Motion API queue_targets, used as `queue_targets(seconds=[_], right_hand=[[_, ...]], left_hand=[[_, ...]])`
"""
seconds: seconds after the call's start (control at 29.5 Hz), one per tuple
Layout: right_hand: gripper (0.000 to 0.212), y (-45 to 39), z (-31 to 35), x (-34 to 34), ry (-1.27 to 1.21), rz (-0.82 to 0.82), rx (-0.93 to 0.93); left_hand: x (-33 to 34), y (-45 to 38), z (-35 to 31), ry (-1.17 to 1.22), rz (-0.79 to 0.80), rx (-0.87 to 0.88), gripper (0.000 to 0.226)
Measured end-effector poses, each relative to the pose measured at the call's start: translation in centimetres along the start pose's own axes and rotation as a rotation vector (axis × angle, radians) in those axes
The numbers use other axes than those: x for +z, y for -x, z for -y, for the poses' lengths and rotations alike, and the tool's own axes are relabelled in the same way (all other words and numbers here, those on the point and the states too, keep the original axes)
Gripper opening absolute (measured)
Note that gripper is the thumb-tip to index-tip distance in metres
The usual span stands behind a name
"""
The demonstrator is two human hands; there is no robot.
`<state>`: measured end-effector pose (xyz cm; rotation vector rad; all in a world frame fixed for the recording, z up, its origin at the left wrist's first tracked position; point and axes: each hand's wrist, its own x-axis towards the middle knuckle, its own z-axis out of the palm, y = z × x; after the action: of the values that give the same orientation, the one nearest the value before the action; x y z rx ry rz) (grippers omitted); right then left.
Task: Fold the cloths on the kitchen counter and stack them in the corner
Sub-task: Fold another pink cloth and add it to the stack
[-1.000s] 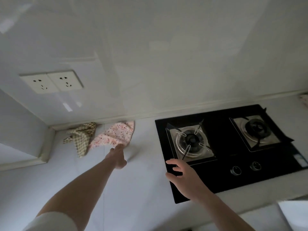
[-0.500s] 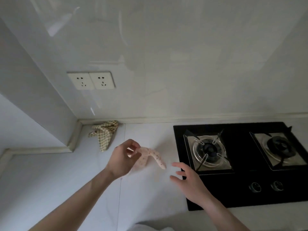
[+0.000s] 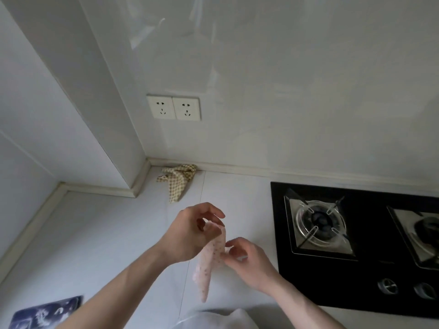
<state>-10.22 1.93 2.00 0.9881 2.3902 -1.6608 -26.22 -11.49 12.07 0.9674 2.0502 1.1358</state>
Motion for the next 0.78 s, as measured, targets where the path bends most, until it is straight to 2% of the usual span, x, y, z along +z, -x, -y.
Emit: queue_targets(seconds=[0.07,0.1,0.27,0.41,0.48,0.58,0.61,0.68,0.78], right_hand=[[0.023,0.2,0.0,-0.1,0.0,-0.041,-0.024],[0.024,0.4,0.1,-0.3,-0.01,-0.046,-0.035],[0.045,1.6,1.1,-0.6,-0.023,0.037,-0.086],[0.059,1.3,1.4,0.0,-0.055,-0.088,-0.071],[0.05,1.0,1.2,0.1,-0.044,-0.141,-0.076],[0.011,0.7,1.0,-0.5,-0.031,-0.175,-0.097],[0.006,0.7,1.0,-0.9,-0.036,-0.181,-0.098],[0.019,0.7,0.9,-1.8,-0.026,-0.185,-0.09],[0.016,0.6,0.5,-3.4,0.022,-0.176,-0.101]], left_hand=[[-0.3,0.2,0.3,-0.019,0.0,-0.028,0.019],[-0.4,0.2,0.5,-0.022,0.006,-0.041,0.017],[-0.2,0.3,0.3,-0.02,0.045,-0.05,0.009],[0.3,0.1,-0.7,-0.01,0.122,-0.046,0.02],[0.4,0.0,-1.0,-0.014,0.124,-0.044,0.021],[0.1,-0.2,-0.7,-0.013,0.133,-0.038,0.024],[-0.1,-0.3,-0.5,-0.018,0.138,-0.033,0.026],[-0.5,-0.4,0.2,-0.031,0.135,-0.036,0.031],[-1.1,-0.5,1.4,-0.037,0.12,-0.089,0.033]])
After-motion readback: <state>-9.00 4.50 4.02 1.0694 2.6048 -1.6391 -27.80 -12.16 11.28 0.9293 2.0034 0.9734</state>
